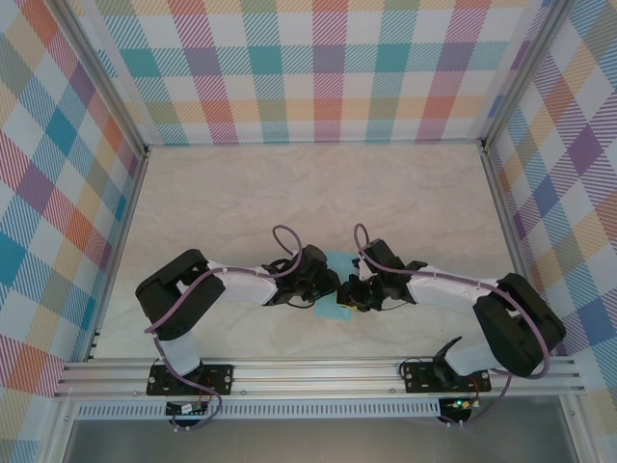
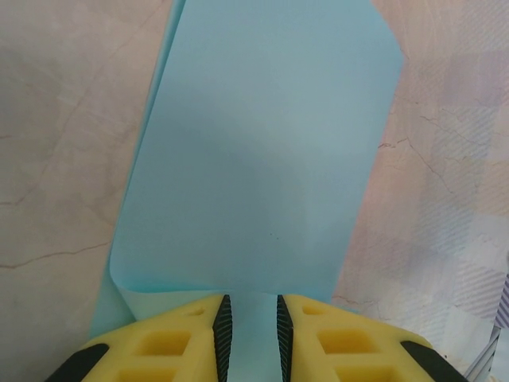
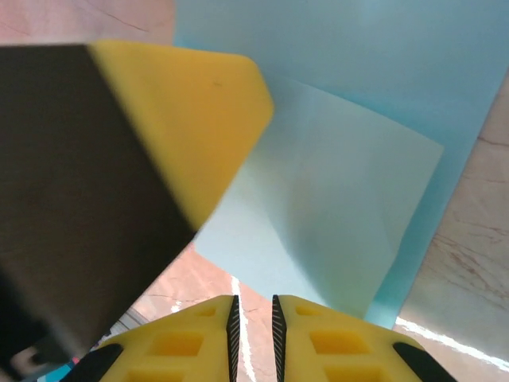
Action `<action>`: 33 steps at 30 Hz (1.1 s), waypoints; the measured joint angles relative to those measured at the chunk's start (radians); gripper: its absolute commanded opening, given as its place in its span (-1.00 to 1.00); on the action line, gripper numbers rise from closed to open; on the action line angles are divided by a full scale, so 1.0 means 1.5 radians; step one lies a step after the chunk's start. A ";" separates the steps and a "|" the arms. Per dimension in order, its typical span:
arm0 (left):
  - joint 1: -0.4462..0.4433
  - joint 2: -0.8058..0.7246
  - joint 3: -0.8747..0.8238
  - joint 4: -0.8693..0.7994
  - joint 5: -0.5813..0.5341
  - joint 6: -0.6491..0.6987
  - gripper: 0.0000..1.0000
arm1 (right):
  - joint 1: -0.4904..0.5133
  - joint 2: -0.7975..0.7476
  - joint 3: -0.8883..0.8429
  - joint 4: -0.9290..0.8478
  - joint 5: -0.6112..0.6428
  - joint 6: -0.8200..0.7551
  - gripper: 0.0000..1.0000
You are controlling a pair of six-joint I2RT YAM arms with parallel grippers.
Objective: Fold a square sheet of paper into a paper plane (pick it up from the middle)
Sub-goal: Fold the triangle a second time at the center of the table.
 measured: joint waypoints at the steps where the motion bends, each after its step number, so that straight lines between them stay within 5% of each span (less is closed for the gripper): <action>1: 0.000 0.000 0.000 0.000 0.000 0.000 -0.49 | 0.000 0.011 -0.001 0.006 -0.001 0.000 -0.59; 18: -0.001 -0.010 0.022 -0.053 0.003 0.038 -0.37 | -0.001 0.023 -0.052 0.065 -0.002 0.000 -0.62; 33: -0.001 -0.045 -0.027 0.025 0.066 0.033 -0.56 | 0.000 0.023 -0.051 0.063 0.000 0.000 -0.62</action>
